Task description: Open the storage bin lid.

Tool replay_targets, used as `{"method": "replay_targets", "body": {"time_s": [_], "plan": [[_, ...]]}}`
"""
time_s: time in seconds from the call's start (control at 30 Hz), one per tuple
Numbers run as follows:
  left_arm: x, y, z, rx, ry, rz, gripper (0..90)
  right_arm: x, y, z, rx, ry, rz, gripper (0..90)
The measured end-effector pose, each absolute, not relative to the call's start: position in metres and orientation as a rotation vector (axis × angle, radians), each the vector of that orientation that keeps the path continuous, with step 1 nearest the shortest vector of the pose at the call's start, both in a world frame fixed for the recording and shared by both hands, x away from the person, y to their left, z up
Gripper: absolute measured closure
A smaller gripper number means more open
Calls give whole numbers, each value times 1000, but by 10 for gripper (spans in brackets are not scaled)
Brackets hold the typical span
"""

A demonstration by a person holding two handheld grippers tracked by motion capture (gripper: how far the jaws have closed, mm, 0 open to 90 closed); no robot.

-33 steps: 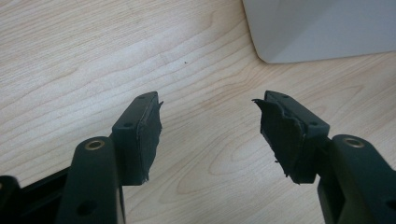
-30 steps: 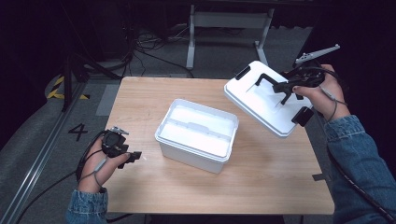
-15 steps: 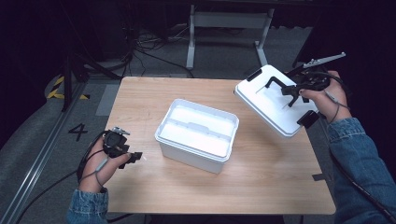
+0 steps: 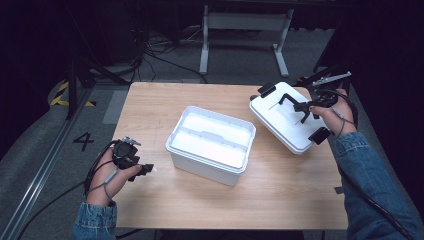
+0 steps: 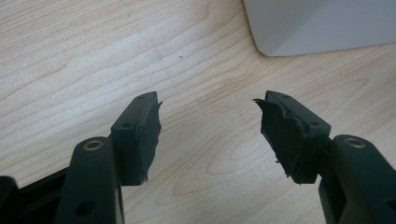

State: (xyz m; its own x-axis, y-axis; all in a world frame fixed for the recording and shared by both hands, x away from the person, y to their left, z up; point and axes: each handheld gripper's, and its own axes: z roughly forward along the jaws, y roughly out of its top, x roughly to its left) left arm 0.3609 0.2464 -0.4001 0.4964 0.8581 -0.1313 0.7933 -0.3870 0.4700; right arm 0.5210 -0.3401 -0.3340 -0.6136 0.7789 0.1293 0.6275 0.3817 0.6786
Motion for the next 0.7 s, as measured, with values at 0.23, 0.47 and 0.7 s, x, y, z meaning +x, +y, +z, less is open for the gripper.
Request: {"method": "replay_targets", "body": {"time_s": [0.23,0.47,0.7], "plan": [[361,247,-401,2265,1371,179,377,526,-337,-355,1281,2443,1046,848],[362,249,-403,2276,1372,197,362,528,-336,-372,1301,2454,1045,849],[363,251,-404,2280,1376,193,360,528,-333,-392,1320,2465,1047,849]]}}
